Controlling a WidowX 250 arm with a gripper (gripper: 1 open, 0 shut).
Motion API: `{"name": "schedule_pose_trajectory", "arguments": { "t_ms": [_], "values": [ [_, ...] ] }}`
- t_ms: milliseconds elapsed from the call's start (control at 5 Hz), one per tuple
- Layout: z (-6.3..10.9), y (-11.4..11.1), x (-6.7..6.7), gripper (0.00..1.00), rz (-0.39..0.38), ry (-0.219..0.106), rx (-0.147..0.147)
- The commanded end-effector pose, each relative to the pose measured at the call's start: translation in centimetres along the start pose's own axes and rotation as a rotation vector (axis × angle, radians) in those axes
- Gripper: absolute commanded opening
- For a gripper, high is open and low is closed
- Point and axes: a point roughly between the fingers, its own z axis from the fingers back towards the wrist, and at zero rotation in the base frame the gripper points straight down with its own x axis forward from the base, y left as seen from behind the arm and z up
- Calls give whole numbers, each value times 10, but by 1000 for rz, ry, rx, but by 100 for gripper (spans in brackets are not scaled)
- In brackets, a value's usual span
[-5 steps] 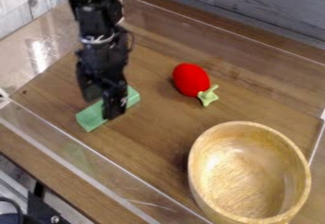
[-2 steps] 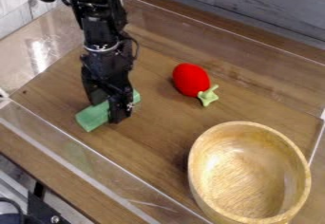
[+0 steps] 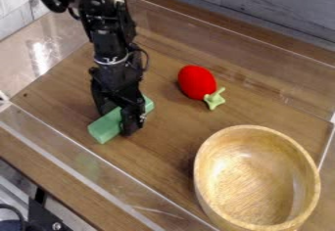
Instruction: Put the green block in the brown bowl
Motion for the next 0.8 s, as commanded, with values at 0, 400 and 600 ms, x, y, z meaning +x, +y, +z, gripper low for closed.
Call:
{"name": "schedule_pose_trajectory", "arguments": {
  "t_ms": [0,400,600],
  "values": [
    [9,8,4,100,-35,-11,6],
    [12,23,4,100,-19,-8,-19],
    [13,28,2,100,40,-13,-33]
  ]
}}
